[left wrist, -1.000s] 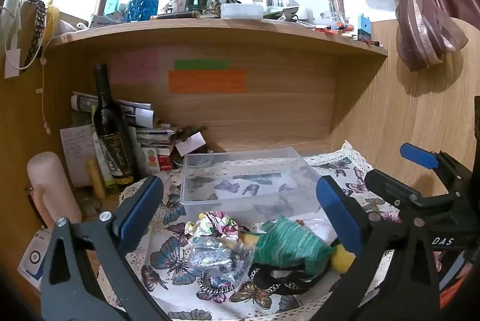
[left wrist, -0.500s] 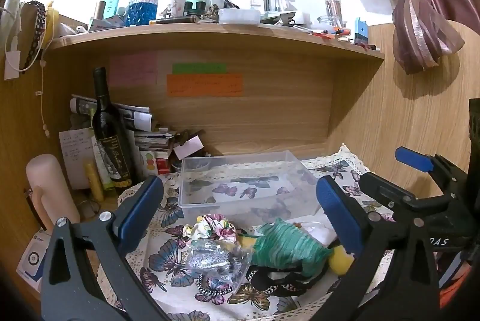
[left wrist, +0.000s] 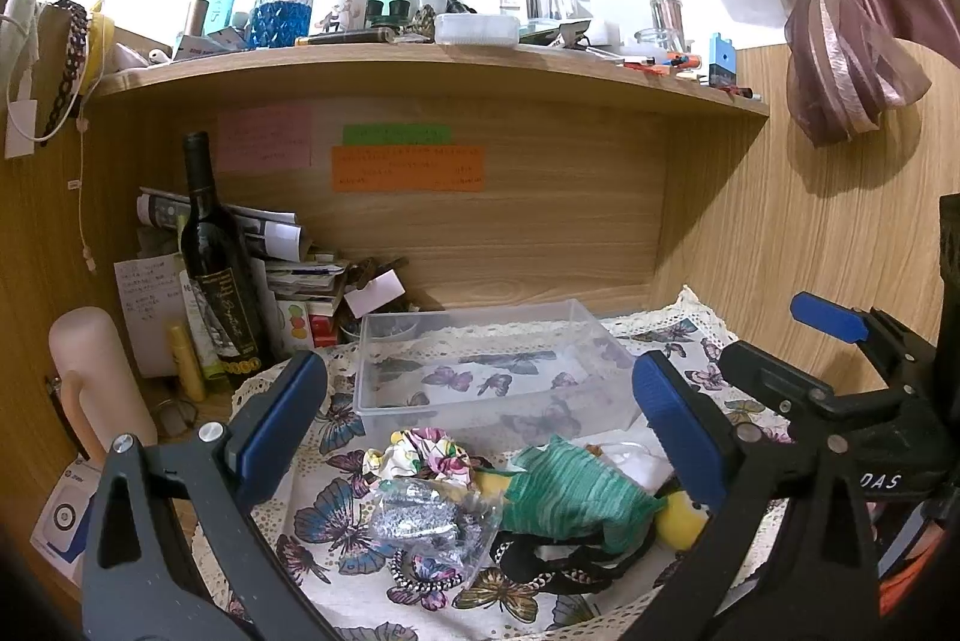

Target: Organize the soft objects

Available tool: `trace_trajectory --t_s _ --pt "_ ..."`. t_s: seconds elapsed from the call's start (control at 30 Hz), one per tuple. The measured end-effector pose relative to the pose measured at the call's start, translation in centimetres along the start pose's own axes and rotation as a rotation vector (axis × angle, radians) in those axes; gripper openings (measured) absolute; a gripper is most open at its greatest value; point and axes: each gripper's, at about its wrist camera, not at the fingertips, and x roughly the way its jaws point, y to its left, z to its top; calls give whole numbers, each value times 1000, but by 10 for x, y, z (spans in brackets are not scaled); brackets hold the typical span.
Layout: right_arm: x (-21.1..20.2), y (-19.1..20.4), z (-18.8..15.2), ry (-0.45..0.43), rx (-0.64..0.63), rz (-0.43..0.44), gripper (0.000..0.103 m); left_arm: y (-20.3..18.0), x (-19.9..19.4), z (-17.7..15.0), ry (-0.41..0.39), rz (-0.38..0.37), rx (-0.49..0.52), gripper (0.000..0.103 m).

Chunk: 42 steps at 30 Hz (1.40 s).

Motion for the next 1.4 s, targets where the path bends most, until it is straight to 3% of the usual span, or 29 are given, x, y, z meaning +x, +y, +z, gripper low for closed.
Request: trace_trajectory --t_s 1.4 --pt "-1 -1 2 -7 29 26 103 -4 3 0 1 -11 -1 103"
